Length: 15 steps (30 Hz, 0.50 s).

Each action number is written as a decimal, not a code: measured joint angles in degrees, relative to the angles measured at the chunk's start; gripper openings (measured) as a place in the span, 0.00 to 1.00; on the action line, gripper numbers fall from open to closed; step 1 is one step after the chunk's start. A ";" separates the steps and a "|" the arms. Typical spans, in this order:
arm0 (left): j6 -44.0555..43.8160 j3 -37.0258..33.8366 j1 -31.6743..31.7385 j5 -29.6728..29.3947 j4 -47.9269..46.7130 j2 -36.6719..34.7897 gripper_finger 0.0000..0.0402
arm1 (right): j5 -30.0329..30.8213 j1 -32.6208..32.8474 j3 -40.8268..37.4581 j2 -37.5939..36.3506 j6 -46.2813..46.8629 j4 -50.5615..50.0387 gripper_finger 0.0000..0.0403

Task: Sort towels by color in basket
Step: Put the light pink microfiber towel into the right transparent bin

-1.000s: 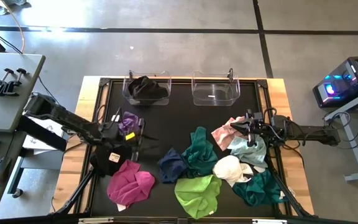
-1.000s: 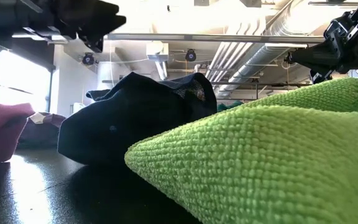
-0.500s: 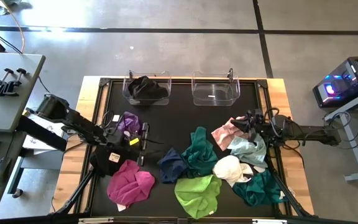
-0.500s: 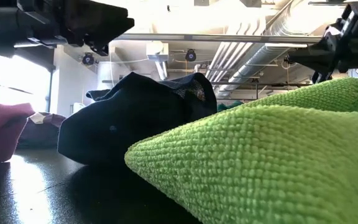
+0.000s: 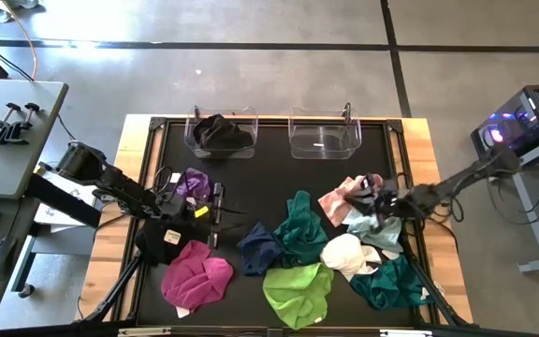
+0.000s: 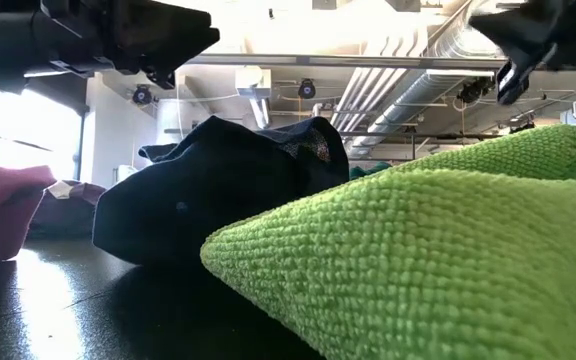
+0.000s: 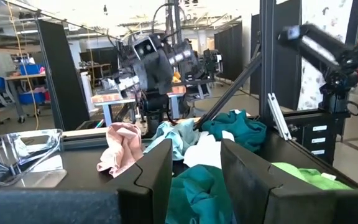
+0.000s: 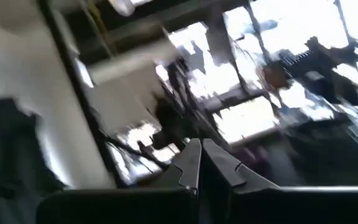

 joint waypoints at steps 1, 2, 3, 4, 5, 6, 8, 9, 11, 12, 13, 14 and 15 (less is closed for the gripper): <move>0.36 0.00 0.00 0.01 -0.02 0.00 0.30 | 3.13 0.93 0.80 3.41 0.88 -0.08 0.00; 0.40 0.00 0.00 0.02 -0.05 0.00 0.30 | 6.23 1.56 1.83 6.47 1.80 -0.45 0.00; 0.42 0.00 0.00 0.02 -0.22 -0.02 0.30 | 8.72 1.87 2.98 9.07 2.73 -0.71 0.00; 0.47 0.00 0.00 0.02 -0.47 -0.02 0.30 | 10.70 1.93 4.37 11.59 3.66 -0.86 0.00; 0.50 0.00 0.00 0.02 -0.75 -0.02 0.30 | 12.37 1.85 5.80 13.67 4.55 -1.19 0.00; 0.49 0.00 0.00 0.04 -0.89 0.00 0.30 | 13.56 1.50 7.14 15.17 4.62 -1.79 0.00; 0.50 0.01 0.00 0.04 -1.48 -0.02 0.30 | 14.26 0.26 10.38 16.57 3.61 -4.28 0.00; 0.51 0.01 0.00 0.07 -1.96 -0.01 0.30 | 14.24 -0.47 12.22 16.54 2.76 -6.72 0.00; 0.51 0.00 0.00 0.10 -2.60 0.00 0.30 | 14.99 -2.08 16.56 15.68 1.20 -16.33 0.01; 0.51 0.00 0.00 0.11 -2.76 0.00 0.30 | 15.71 -3.09 19.24 15.21 1.31 -23.11 0.01; 0.51 0.00 0.00 0.11 -2.84 0.00 0.30 | 16.67 -4.31 22.56 14.38 2.89 -32.13 0.01; 0.51 0.00 0.00 0.11 -2.96 0.00 0.30 | 17.10 -5.70 26.13 13.60 6.06 -42.81 0.02; 0.51 0.00 0.00 0.11 -2.95 0.00 0.30 | 17.05 -7.30 30.04 13.20 10.80 -53.73 0.03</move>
